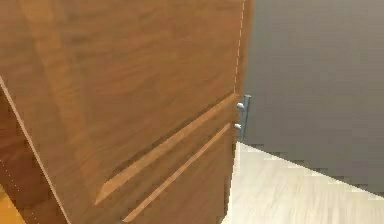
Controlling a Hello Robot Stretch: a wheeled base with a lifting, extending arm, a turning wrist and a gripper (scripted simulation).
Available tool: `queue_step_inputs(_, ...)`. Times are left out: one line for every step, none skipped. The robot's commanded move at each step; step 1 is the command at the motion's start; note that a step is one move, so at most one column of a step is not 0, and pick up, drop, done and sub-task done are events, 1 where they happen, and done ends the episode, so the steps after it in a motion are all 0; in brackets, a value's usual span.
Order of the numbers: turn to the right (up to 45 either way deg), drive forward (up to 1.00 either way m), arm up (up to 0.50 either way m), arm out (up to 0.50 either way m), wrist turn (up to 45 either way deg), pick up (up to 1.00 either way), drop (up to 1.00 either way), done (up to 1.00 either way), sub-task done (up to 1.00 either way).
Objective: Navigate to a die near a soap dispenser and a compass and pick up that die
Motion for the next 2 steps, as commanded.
queue_step_inputs(33.0,0.00,0.00,0.00,0.0,0.00,0.00,0.00,0.00)
queue_step_inputs(0.0,0.15,0.00,0.00,0.0,0.00,0.00,0.00,0.00)
